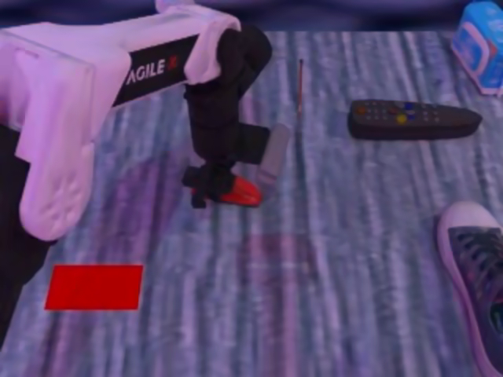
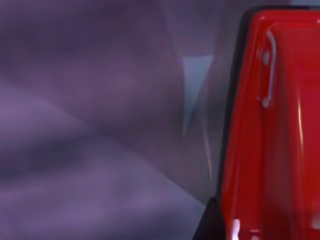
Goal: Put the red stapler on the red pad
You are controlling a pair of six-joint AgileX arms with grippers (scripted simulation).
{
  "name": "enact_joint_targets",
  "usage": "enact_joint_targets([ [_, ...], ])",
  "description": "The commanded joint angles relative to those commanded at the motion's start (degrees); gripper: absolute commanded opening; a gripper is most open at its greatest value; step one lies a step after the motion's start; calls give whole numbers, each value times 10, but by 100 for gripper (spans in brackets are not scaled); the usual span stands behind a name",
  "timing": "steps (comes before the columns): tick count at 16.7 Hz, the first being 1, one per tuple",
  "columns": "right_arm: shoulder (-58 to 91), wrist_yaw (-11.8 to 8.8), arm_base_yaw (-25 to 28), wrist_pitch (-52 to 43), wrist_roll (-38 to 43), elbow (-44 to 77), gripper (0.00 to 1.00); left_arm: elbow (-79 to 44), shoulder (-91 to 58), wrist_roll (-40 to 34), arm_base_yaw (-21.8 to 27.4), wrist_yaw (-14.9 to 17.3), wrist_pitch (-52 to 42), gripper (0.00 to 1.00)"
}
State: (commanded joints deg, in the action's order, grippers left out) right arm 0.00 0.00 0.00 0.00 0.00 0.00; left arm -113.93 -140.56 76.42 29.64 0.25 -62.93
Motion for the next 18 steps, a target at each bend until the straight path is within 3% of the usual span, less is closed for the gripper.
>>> enact_joint_targets([
  [4,0,0,0,0,0,0,100,-43,1,1,-2,-1,-42,0],
  [10,0,0,0,0,0,0,100,-186,11,0,-9,0,-200,0],
  [18,0,0,0,0,0,0,100,-196,15,-17,-6,-4,-219,0],
])
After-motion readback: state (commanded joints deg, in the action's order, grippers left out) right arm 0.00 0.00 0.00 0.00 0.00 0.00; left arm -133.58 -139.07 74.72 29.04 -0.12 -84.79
